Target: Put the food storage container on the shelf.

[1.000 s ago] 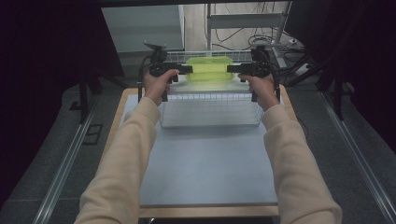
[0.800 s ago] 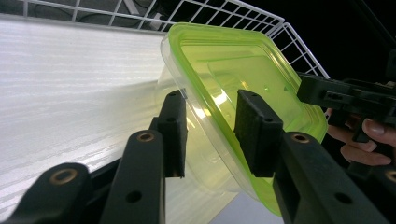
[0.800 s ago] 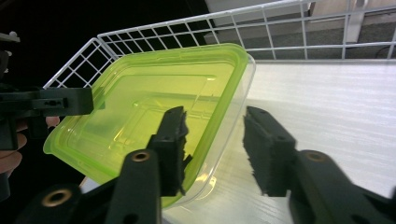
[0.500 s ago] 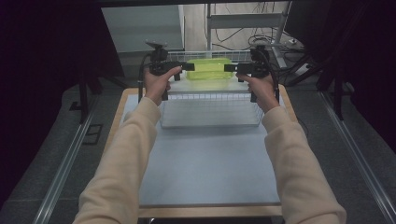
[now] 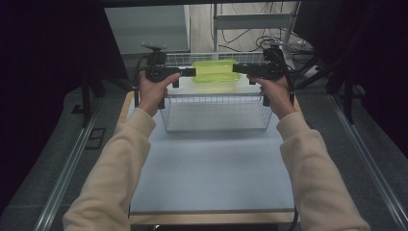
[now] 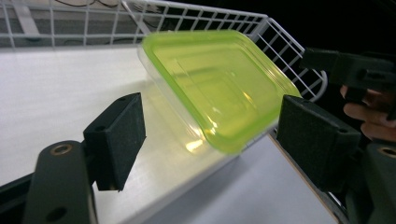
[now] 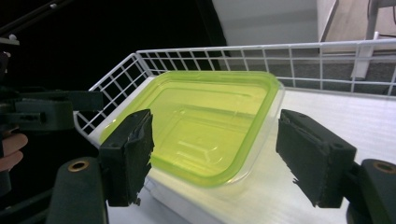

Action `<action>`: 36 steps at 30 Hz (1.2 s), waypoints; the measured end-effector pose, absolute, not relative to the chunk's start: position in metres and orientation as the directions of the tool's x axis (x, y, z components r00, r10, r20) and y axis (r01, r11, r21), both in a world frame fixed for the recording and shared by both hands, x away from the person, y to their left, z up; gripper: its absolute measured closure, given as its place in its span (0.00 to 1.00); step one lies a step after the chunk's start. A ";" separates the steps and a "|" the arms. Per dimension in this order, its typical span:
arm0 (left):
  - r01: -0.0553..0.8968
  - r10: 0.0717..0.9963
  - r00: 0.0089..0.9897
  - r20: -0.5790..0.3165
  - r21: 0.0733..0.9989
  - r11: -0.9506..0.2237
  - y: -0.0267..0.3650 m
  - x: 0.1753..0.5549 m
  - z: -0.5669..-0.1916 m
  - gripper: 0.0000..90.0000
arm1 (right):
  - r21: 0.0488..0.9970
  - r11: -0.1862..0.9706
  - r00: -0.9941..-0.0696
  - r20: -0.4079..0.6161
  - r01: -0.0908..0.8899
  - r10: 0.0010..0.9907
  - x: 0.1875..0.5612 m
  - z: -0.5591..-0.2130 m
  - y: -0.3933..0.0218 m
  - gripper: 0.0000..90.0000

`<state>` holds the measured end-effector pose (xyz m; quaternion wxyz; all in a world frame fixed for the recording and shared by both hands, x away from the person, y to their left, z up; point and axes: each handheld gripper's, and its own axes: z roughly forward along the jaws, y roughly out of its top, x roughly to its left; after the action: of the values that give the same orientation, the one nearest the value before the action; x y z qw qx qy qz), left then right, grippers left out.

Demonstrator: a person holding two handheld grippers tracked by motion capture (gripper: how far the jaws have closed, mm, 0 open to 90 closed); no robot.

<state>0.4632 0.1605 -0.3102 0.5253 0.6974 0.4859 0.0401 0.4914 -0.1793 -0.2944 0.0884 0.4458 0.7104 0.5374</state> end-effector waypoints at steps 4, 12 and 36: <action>0.624 0.720 0.538 -0.437 0.781 0.008 0.161 0.449 -0.312 0.28 | 0.846 0.038 -0.607 0.349 0.532 0.714 0.482 -0.294 -0.181 0.31; 0.575 0.693 0.592 -0.411 0.818 -0.007 0.167 0.399 -0.322 0.27 | 0.880 0.092 -0.674 0.286 0.466 0.681 0.437 -0.298 -0.197 0.28; 0.617 0.660 0.612 -0.435 0.785 -0.055 0.175 0.294 -0.451 0.27 | 0.857 0.230 -0.760 0.248 0.462 0.601 0.315 -0.437 -0.232 0.26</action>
<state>0.2936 0.1748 -0.4507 0.5284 0.7259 0.4398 0.0205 0.3145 -0.2323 -0.4367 0.0673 0.3401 0.7815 0.5188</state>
